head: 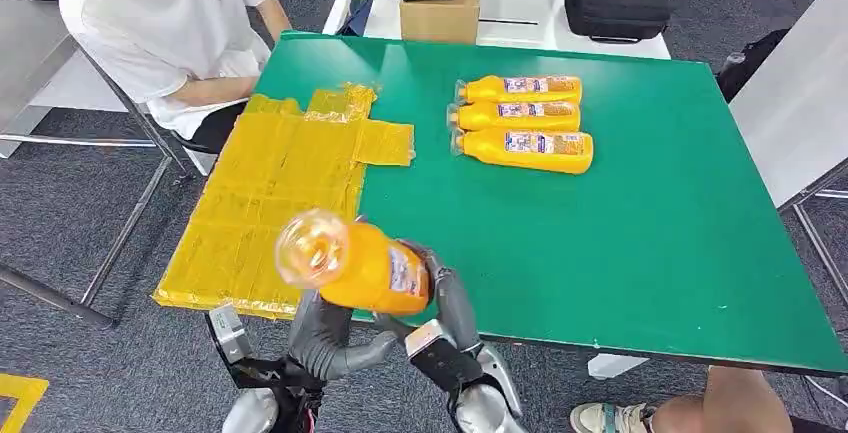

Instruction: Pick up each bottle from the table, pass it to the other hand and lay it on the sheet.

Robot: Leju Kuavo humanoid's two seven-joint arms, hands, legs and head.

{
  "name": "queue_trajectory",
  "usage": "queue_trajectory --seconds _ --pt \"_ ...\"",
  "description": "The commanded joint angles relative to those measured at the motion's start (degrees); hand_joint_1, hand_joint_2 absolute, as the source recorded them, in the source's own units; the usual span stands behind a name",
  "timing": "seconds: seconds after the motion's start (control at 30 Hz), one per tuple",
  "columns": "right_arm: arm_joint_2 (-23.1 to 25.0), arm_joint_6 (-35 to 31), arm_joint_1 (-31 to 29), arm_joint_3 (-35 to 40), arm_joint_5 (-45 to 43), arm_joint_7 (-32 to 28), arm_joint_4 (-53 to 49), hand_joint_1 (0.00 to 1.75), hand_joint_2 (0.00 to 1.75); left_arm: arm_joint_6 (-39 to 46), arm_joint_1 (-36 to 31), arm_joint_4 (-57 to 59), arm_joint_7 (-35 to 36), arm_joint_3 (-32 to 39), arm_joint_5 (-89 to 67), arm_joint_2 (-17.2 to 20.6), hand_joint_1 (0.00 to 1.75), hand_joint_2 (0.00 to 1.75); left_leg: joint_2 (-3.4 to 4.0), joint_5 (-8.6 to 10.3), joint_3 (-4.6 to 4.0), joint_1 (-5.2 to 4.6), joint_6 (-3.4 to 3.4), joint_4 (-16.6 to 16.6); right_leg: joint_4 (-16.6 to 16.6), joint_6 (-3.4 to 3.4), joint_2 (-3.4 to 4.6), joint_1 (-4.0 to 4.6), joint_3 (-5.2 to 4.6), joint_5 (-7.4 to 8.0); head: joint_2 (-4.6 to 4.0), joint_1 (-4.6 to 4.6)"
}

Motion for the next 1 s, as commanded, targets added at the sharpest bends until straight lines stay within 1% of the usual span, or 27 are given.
queue_trajectory --seconds 0.03,0.13,0.17,0.2,0.23,0.27,0.33,0.4,0.47,0.5,0.53,0.57,0.6,0.63,0.67,0.7,0.73,0.8,0.83,0.87,0.9,0.93,1.0 --pt "-2.50 0.98 -1.24 8.30 1.51 1.07 1.89 1.75 1.75 7.62 -2.42 0.55 -0.66 -0.83 -10.13 -0.03 0.00 1.75 0.06 -0.07 0.13 0.04 -0.05 -0.01 -0.03 -0.07 0.01 0.05 0.14 -0.04 0.00 -0.02" --pt "-3.01 1.64 -1.23 9.90 2.15 1.46 0.32 1.75 1.75 8.29 -2.11 0.13 -0.49 -0.16 -10.15 -0.19 0.00 1.75 0.04 -0.05 0.14 0.02 -0.04 -0.03 -0.03 -0.07 -0.03 0.03 0.13 -0.05 0.00 0.02" --pt "-3.20 2.72 -1.39 10.54 1.71 1.43 0.09 1.75 1.75 8.20 -2.35 0.26 -0.46 -0.20 -10.11 0.19 0.00 1.75 0.11 -0.14 0.28 0.06 -0.08 0.01 -0.04 -0.12 0.03 0.07 0.27 -0.10 0.00 0.00" --pt "-3.35 4.28 -1.57 10.88 0.47 1.07 -0.03 1.75 1.75 6.89 -2.60 0.27 -1.17 -0.14 -8.65 0.44 0.00 1.75 0.06 -0.04 0.11 0.01 -0.04 -0.03 -0.04 -0.07 0.01 0.02 0.10 -0.03 0.00 0.02" --pt "-3.35 4.45 -1.63 10.95 0.37 1.02 0.03 1.75 1.75 6.56 -2.65 0.31 -1.26 -0.12 -8.32 0.47 0.00 1.75 0.09 -0.14 0.31 0.07 -0.09 -0.01 -0.06 -0.14 0.00 0.10 0.33 -0.11 0.00 0.02" --pt "-3.36 4.50 -1.72 10.96 0.34 1.00 0.18 1.75 1.75 6.49 -2.78 0.31 -1.27 -0.03 -8.23 0.51 0.00 1.75 0.03 -0.03 0.13 0.02 -0.05 -0.04 -0.05 -0.08 -0.02 0.03 0.12 -0.04 0.00 0.00" --pt "-3.36 4.50 -1.72 10.96 0.34 1.00 0.18 1.75 1.75 6.49 -2.78 0.31 -1.27 -0.03 -8.23 0.51 0.00 1.75 0.08 -0.12 0.28 0.08 -0.09 -0.02 -0.06 -0.13 0.00 0.10 0.28 -0.10 0.00 0.02" --pt "-3.36 4.50 -1.72 10.96 0.34 1.00 0.18 1.75 1.75 6.49 -2.78 0.31 -1.27 -0.03 -8.23 0.51 0.00 1.75 0.03 -0.05 0.15 0.03 -0.05 -0.04 -0.05 -0.08 -0.03 0.05 0.15 -0.05 0.00 0.02" --pt "-3.42 5.03 -2.17 11.24 0.18 0.78 0.84 1.75 1.75 5.58 -2.95 0.30 -1.82 -0.27 -7.56 0.67 0.00 1.75 0.05 -0.15 0.33 0.07 -0.09 -0.01 -0.04 -0.14 -0.04 0.09 0.34 -0.14 -0.02 0.02" --pt "-3.55 5.42 -2.45 11.47 0.12 0.64 1.17 1.75 1.75 3.48 -3.04 0.20 -2.93 -0.18 -5.20 0.51 0.93 1.75 0.03 -0.06 0.15 0.04 -0.05 -0.02 -0.04 -0.08 -0.03 0.06 0.16 -0.06 0.00 0.02" --pt "-3.47 6.52 -2.65 11.36 -0.98 0.23 1.58 1.75 1.75 0.08 -3.33 0.49 -2.60 -0.23 -1.63 0.76 1.75 1.75 0.09 -0.14 0.35 0.07 -0.09 -0.04 -0.07 -0.14 -0.01 0.09 0.36 -0.12 0.00 0.00" --pt "-3.28 6.80 -2.73 10.99 -1.39 0.25 2.13 1.75 1.75 0.04 -3.10 0.09 -2.74 0.31 -1.41 0.38 1.75 1.75 0.03 -0.05 0.16 0.04 -0.05 -0.04 -0.06 -0.08 -0.03 0.05 0.18 -0.05 -0.02 0.02" --pt "-3.34 6.12 -2.80 11.08 -0.44 0.52 2.14 1.59 1.75 -1.98 -3.01 0.14 -2.69 0.41 0.84 0.30 1.75 1.75 0.11 -0.19 0.44 0.09 -0.11 -0.02 -0.08 -0.17 0.00 0.12 0.46 -0.15 0.00 0.02" --pt "-3.34 6.20 -2.73 11.02 -0.51 0.46 1.91 0.73 1.75 -4.65 -2.92 0.39 -1.81 0.79 4.37 0.29 1.75 1.75 0.05 -0.09 0.24 0.03 -0.06 -0.04 -0.06 -0.11 -0.03 0.05 0.25 -0.08 0.00 0.00" --pt "-3.29 7.30 -2.65 10.82 -1.41 0.52 1.68 0.02 1.75 -6.20 -2.83 0.39 -2.10 1.07 6.18 0.25 1.75 1.75 0.07 -0.12 0.31 0.06 -0.08 -0.03 -0.06 -0.13 -0.02 0.08 0.31 -0.10 0.00 0.04" --pt "-3.30 9.58 -2.57 10.50 -3.21 0.73 1.27 0.00 1.75 -8.35 -2.86 0.52 -2.34 1.27 8.34 0.41 1.75 1.75 0.04 -0.10 0.25 0.06 -0.08 -0.02 -0.06 -0.11 -0.04 0.08 0.26 -0.09 0.00 0.00" --pt "-3.26 10.50 -2.31 9.98 -4.33 1.32 0.94 0.00 1.75 -9.11 -2.76 0.43 -2.67 1.72 9.10 0.23 1.75 1.75 0.01 -0.02 0.11 0.03 -0.05 -0.05 -0.06 -0.07 -0.05 0.04 0.11 -0.03 -0.02 0.02" --pt "-3.23 11.56 -1.99 9.17 -5.76 1.79 0.51 0.00 1.75 -11.41 -2.68 0.15 -3.19 2.09 10.98 0.12 1.75 1.75 0.08 -0.24 0.51 0.11 -0.14 0.01 -0.03 -0.22 -0.04 0.14 0.53 -0.22 -0.02 0.02" --pt "-3.37 11.71 -2.07 9.05 -5.87 1.80 0.42 0.00 1.75 -11.49 -2.71 0.03 -3.19 2.20 11.03 0.12 1.75 1.75 0.03 -0.07 0.19 0.03 -0.06 -0.04 -0.04 -0.10 -0.04 0.05 0.17 -0.07 -0.02 -0.02" --pt "-3.32 12.80 -1.74 8.49 -7.04 1.69 0.07 0.00 0.00 -13.03 -2.65 -0.11 -3.35 2.27 12.26 0.05 1.75 1.75 0.07 -0.13 0.29 0.05 -0.08 0.00 -0.03 -0.12 -0.02 0.07 0.28 -0.12 -0.02 0.02" --pt "-3.39 13.29 -1.36 7.93 -7.77 1.52 -0.49 0.00 0.00 -14.33 -2.46 -0.31 -3.48 2.52 13.34 -0.03 1.75 1.75 0.02 -0.04 0.12 0.03 -0.05 -0.03 -0.04 -0.07 -0.04 0.05 0.13 -0.04 0.00 0.02" --pt "-3.42 13.24 -0.92 7.67 -7.78 1.57 -1.06 0.00 0.00 -15.20 -2.03 -0.77 -3.85 2.83 13.80 -0.14 1.75 1.75 0.00 -0.11 0.26 0.06 -0.07 0.00 -0.05 -0.12 -0.09 0.08 0.29 -0.11 0.00 0.00" --pt "-4.18 12.51 1.13 6.54 -8.33 0.83 -4.50 0.00 0.00 -16.63 -0.91 -2.15 -4.83 3.48 14.22 0.04 1.75 1.75 0.02 -0.13 0.28 0.07 -0.08 -0.01 -0.06 -0.12 -0.08 0.09 0.29 -0.12 0.00 0.00"
